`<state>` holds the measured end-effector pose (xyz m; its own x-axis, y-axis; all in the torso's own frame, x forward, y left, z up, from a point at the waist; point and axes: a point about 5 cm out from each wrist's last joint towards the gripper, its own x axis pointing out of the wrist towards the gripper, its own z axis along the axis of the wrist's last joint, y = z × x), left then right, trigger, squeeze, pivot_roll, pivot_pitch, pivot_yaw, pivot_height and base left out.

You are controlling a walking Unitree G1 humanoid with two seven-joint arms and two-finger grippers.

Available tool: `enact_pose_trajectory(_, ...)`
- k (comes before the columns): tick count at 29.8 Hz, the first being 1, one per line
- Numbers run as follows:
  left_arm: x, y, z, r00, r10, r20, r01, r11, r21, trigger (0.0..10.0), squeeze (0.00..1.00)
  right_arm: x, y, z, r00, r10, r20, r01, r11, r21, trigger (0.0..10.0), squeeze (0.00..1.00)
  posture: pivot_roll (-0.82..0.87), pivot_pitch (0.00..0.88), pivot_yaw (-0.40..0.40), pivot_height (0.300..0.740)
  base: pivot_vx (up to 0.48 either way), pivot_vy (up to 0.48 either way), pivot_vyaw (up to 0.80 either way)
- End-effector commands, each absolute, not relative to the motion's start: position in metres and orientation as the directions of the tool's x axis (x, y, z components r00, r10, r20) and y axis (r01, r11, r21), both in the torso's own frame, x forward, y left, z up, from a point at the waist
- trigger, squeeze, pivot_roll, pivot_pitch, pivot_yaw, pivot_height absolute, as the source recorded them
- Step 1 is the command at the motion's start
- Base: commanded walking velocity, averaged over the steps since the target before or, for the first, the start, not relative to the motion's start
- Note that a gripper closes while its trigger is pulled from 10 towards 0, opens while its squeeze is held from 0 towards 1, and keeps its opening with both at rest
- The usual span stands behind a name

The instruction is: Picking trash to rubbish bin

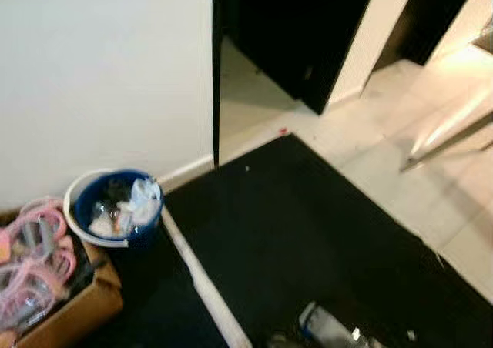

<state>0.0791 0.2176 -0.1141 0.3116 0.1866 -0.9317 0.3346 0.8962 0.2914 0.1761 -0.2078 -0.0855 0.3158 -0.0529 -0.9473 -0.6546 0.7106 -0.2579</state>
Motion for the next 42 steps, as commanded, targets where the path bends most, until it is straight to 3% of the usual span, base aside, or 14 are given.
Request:
enact_pose_trajectory(1, 0.0715, 0.2191, -0.1153, 0.289, 0.188, -0.939, 0.334, 0.899, 0.283, 10.0, 0.00, 0.1674, -0.2038, -0.0900, 0.286, -0.042, -0.957, -0.661, 0.715, -0.229, 10.0, 0.00, 0.12, 0.118, -0.010, 0.740, 0.000, 0.000, -0.75)
enact_pose_trajectory(16, 0.0757, 0.2169, -0.1151, 0.297, 0.182, -0.938, 0.334, 0.900, 0.280, 10.0, 0.00, 0.1672, -0.2041, -0.0900, 0.282, -0.041, -0.958, -0.648, 0.728, -0.222, 10.0, 0.00, 0.12, 0.123, -0.008, 0.740, 0.000, 0.000, -0.61)
enact_pose_trajectory(34, 0.0706, 0.2161, -0.1161, 0.288, 0.182, -0.940, 0.333, 0.902, 0.276, 10.0, 0.00, 0.1668, -0.2044, -0.0901, 0.280, -0.044, -0.959, -0.639, 0.737, -0.220, 10.0, 0.00, 0.12, 0.126, -0.007, 0.666, 0.000, 0.000, -0.45)
enact_pose_trajectory(42, 0.0726, 0.2164, -0.1157, 0.290, 0.181, -0.940, 0.330, 0.903, 0.276, 10.0, 0.00, 0.1666, -0.2046, -0.0902, 0.278, -0.046, -0.959, -0.638, 0.738, -0.221, 10.0, 0.00, 0.12, 0.126, -0.007, 0.666, 0.000, 0.000, -0.50)
